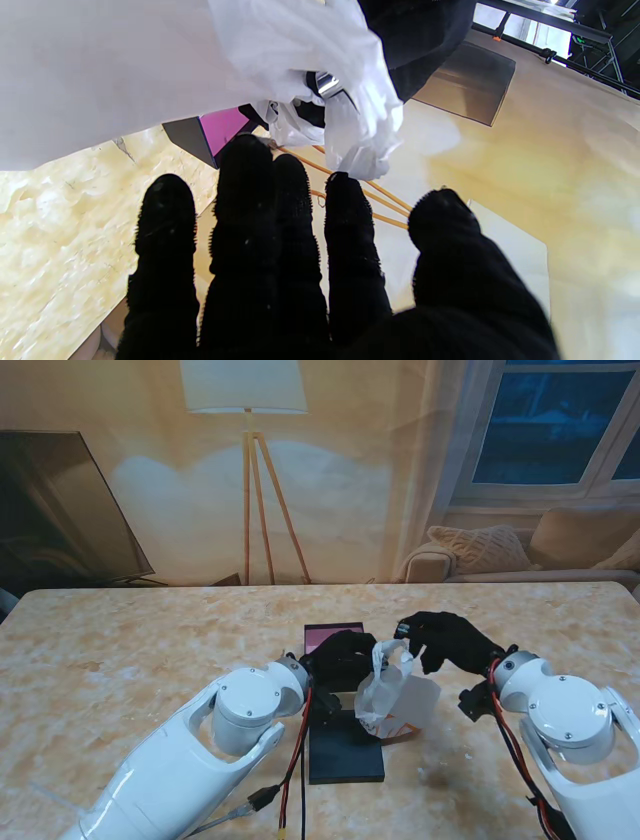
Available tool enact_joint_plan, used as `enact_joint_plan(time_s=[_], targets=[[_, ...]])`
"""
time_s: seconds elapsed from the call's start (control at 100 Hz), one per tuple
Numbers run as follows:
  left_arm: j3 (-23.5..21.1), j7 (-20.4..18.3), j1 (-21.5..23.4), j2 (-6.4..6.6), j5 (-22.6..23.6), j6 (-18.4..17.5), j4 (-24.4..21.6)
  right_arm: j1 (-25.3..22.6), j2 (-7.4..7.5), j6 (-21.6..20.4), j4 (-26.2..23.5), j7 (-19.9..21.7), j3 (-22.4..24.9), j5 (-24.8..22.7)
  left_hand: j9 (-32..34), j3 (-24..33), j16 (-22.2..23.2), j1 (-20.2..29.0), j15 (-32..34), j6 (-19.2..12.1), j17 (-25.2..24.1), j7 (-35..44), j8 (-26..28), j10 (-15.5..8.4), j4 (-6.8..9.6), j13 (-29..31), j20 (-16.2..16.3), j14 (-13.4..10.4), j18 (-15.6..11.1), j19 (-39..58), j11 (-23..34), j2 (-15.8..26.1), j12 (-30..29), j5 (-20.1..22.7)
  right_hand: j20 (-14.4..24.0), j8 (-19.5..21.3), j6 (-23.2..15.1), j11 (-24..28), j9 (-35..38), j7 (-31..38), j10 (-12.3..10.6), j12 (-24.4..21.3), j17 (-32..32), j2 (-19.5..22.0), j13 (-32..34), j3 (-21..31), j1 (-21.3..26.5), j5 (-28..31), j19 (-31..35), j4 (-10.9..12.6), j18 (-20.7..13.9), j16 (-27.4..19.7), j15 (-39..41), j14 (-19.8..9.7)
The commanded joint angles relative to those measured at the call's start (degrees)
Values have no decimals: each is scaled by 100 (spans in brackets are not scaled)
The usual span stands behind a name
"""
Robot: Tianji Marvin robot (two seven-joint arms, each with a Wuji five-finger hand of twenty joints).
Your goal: Pack mini donuts into a plastic bag, tie the opening and put the bag into the gift box
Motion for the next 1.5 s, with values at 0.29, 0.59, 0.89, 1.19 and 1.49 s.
enact_joint_plan(time_s=[0.29, 0.59, 0.89, 1.19, 1.49], targets=[[-31, -86, 8, -8, -12, 6, -50, -262, -126, 331, -134, -602, 21, -859, -151, 51, -95, 106, -91, -33, -40, -26, 213, 30, 108, -91, 174, 27, -1, -37, -64, 134, -82, -136, 1, -416, -575, 1458, 548, 2153, -595, 951, 681, -1018, 824, 1203, 1131, 297, 807, -260, -246, 522, 1906, -690], [-15, 2, -2, -43, -30, 74, -62, -79, 26, 322, 105, 31, -191, -931, -189, 2, -91, 130, -83, -58, -48, -40, 243, 38, 118, -110, 191, 27, -13, -38, -69, 159, -88, -166, -63, -597, -987, 1956, 1196, 2498, -1046, 1243, 1204, -1724, 1469, 1870, 597, 972, 1152, -442, -501, 665, 2572, -1087], [28, 39, -62, -67, 5, 144, -55, 15, 83, 109, 190, 271, -299, -912, -267, -50, -103, 163, -114, -69, -65, -24, 299, 60, 138, -194, 206, 37, -24, -38, -101, 189, -105, -229, -152, -772, -1058, 2216, 1610, 2704, -1279, 1318, 1501, -2000, 1697, 1988, 160, 1268, 1325, -574, -614, 729, 2898, -1271], [86, 195, -126, -136, 45, 271, -29, 59, 141, -36, 222, 558, -288, -764, -309, -95, -103, 211, -108, -44, -68, -23, 306, 64, 152, -233, 218, 34, -42, -23, -94, 209, -104, -247, -256, -1030, -898, 2361, 1960, 2713, -1354, 1268, 1708, -1862, 1691, 1912, -331, 1620, 1444, -603, -622, 880, 3192, -1367], [176, 271, -187, -180, 93, 306, -8, 296, 176, 27, 294, 732, -525, -709, -392, -135, -117, 242, -129, -28, -96, 7, 334, 70, 162, -308, 220, 32, -61, -18, -105, 233, -112, -303, -394, -508, -496, 2268, 1957, 1897, -1216, 1124, 1711, -1177, 1690, 1465, -894, 1973, 1501, -210, -587, 865, 3138, -1315]])
